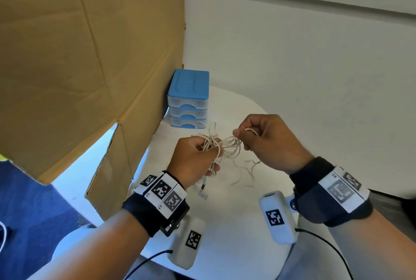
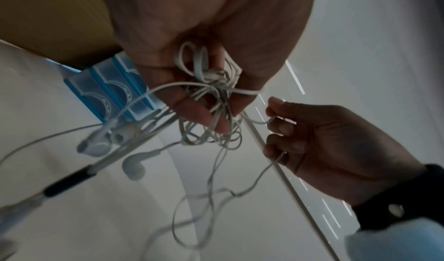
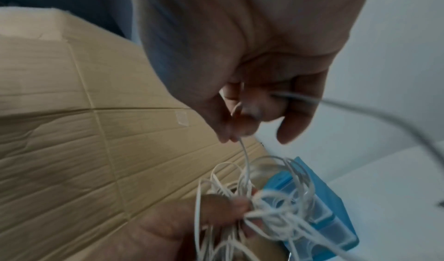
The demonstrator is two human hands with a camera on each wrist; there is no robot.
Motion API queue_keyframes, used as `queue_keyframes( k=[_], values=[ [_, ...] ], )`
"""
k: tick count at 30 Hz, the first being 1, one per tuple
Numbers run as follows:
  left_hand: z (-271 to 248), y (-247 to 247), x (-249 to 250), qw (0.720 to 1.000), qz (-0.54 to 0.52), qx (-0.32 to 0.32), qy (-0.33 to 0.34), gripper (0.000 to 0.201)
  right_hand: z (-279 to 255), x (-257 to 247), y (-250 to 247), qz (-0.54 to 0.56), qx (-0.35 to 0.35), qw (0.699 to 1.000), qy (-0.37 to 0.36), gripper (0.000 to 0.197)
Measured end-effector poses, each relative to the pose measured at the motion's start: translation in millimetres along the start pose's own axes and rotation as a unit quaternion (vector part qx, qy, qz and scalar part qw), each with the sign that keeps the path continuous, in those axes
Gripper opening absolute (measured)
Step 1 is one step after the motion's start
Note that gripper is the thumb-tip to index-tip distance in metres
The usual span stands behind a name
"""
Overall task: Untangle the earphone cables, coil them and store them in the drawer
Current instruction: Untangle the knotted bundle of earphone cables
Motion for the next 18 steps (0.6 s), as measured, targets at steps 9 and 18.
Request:
queue_keyframes(
  k=[9,18],
  values=[
    [-5,5,3,1.000,-0.008,-0.003,0.011,0.012,-3,21,21,-0.080,-0.060,0.994,0.052,0.031],
    [-6,2,4,0.995,-0.088,-0.002,-0.039,0.009,-3,12,13,-0.036,-0.018,0.999,0.022,0.017]
  ],
)
Point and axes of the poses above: each hand's wrist, its own z-axis towards the middle knuckle, its own y-axis out of the palm, x = y × z, the point moved 10 cm from there along z, towards the middle knuckle, and after that the axes turned 9 degrees about z, right-handed, at the moved point
